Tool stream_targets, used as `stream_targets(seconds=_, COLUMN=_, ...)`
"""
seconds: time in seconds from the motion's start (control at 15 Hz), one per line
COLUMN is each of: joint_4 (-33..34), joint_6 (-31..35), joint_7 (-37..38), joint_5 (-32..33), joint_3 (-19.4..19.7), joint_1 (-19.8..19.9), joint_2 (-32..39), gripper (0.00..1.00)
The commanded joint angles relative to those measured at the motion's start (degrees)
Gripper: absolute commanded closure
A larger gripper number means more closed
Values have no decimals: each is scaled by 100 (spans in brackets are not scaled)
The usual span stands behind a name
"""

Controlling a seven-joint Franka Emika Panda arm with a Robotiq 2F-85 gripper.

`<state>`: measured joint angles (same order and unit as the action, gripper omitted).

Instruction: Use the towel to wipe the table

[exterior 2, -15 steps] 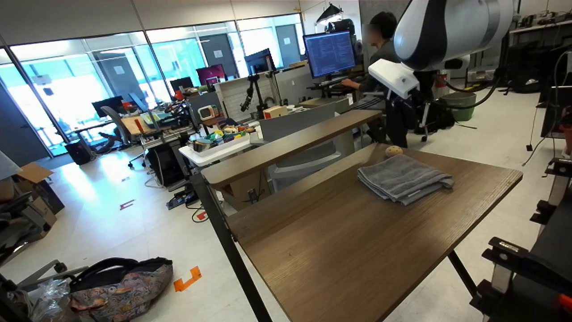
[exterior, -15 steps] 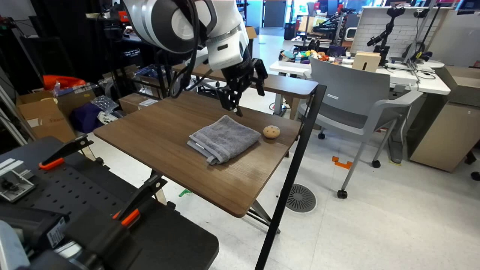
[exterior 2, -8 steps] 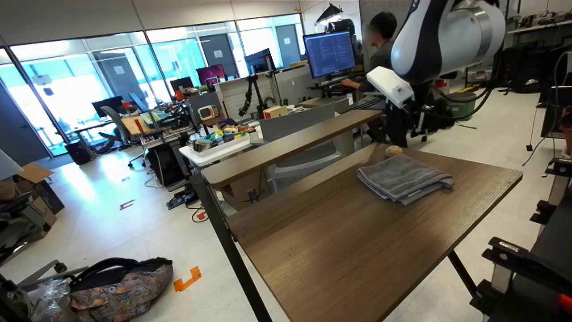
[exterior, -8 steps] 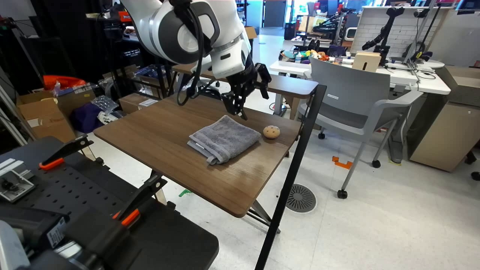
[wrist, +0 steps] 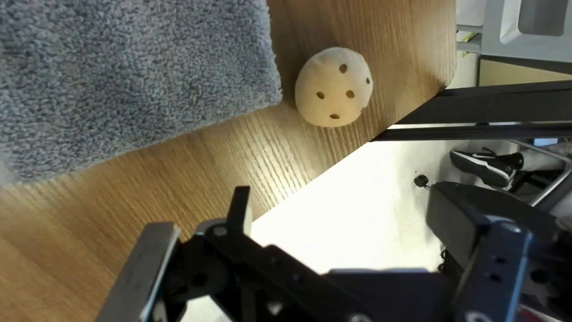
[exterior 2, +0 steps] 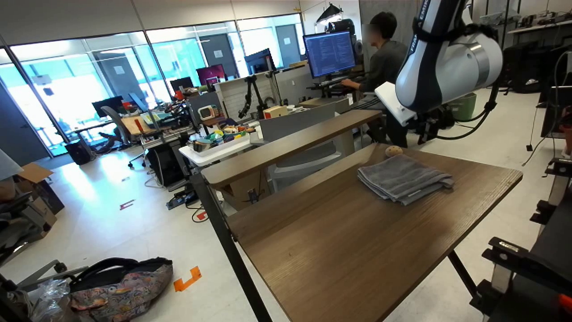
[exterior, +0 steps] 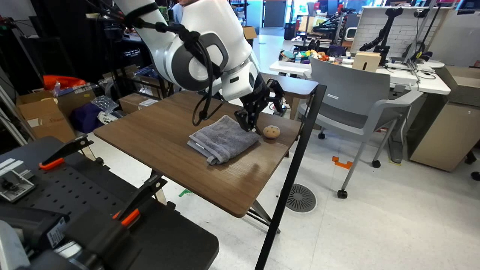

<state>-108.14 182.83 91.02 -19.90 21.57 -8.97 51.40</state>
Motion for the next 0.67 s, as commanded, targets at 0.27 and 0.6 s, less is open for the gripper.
stream_targets(seconds=0.27, joint_4=1404, joint_6=-304, joint_7=-14, joint_5=-108, joint_3=-348, joint_1=200, joint_2=1034, gripper=0)
stream_targets(seconds=0.6, joint_4=2103, joint_6=-404, joint_7=117, joint_5=-156, joint_3=-365, joint_1=266, joint_2=1363, gripper=0)
